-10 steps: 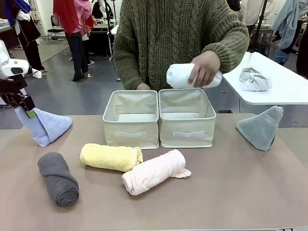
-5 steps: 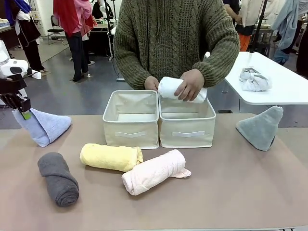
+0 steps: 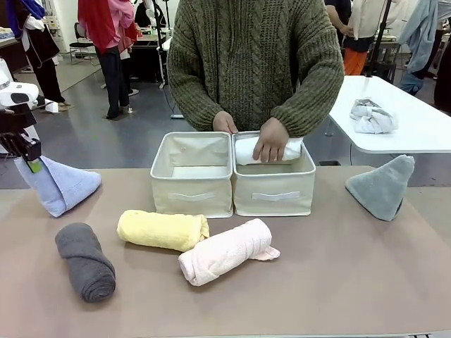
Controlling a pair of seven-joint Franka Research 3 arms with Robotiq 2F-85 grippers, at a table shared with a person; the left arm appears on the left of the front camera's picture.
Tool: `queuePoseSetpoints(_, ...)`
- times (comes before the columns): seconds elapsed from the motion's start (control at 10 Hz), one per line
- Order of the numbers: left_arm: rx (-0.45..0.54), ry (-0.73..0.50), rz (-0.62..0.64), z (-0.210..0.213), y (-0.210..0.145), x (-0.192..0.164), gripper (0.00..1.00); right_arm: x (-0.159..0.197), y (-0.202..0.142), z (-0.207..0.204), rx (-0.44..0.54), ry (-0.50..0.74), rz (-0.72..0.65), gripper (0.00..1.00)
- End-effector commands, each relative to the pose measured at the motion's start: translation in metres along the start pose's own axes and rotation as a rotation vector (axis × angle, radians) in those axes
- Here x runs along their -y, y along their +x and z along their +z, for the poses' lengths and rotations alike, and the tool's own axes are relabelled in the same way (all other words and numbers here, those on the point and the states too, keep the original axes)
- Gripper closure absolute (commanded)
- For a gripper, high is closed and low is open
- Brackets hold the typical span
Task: Sort the towels based on their folding style.
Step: Pick up one triangle-folded towel and place it in the left Fabric basket.
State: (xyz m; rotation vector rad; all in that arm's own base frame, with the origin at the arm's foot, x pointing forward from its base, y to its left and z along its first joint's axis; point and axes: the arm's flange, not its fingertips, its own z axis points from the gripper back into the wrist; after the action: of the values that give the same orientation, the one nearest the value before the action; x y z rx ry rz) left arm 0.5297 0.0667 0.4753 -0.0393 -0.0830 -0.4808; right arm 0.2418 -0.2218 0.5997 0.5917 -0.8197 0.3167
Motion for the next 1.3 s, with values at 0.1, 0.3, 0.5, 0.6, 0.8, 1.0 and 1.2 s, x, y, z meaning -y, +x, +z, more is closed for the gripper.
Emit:
queuePoseSetpoints(0.1, 0.087, 0.032, -0.197, 0.124, -0.07, 0.047, 1.0, 0.002, 0.0, -0.001, 0.015, 0.003, 0.006, 0.0)
queuePoseSetpoints(0.3, 0.125, 0.125, -0.253, 0.186, -0.113, 0.073, 1.0, 0.002, 0.0, -0.001, 0.015, 0.003, 0.006, 0.0)
queuePoseSetpoints(0.5, 0.105, 0.17, -0.234, 0.196, -0.133, 0.079, 1.0, 0.002, 0.0, -0.001, 0.015, 0.003, 0.006, 0.0)
queuePoseSetpoints(0.6, 0.116, 0.121, -0.243, 0.205, -0.125, 0.081, 1.0, 0.002, 0.0, -0.001, 0.015, 0.003, 0.006, 0.0)
queuePoseSetpoints(0.8, 0.116, 0.121, -0.243, 0.205, -0.125, 0.081, 1.0, 0.002, 0.0, -0.001, 0.015, 0.003, 0.006, 0.0)
queuePoseSetpoints(1.0, 0.159, 0.201, -0.275, 0.22, -0.134, 0.095, 0.84, 0.002, 0.0, -0.001, 0.015, 0.003, 0.006, 0.0)
queuePoseSetpoints(1.2, 0.189, 0.303, -0.371, 0.247, -0.113, 0.126, 0.84, 0.002, 0.0, -0.001, 0.015, 0.003, 0.006, 0.0)
